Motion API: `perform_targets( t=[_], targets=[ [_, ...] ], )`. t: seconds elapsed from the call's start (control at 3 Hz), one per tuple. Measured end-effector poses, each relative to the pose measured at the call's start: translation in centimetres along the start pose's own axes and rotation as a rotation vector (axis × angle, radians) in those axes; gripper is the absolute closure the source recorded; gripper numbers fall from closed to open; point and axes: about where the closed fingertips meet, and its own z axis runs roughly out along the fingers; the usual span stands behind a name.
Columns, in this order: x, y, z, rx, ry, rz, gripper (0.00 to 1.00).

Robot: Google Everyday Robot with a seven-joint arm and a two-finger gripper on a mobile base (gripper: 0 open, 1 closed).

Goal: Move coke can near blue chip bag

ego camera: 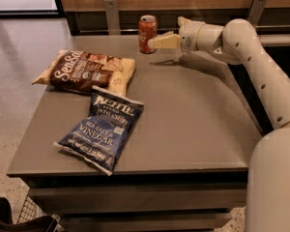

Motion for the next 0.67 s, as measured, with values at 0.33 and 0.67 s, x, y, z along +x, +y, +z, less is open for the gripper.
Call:
perform_targets(
  t=[0.33, 0.67],
  targets=[
    [0.5, 0.5, 2.4, -0.043, -0.03, 0.024, 0.0],
    [-0.2, 1.4, 5.3, -0.101, -0.053, 0.026, 0.0]
  ],
)
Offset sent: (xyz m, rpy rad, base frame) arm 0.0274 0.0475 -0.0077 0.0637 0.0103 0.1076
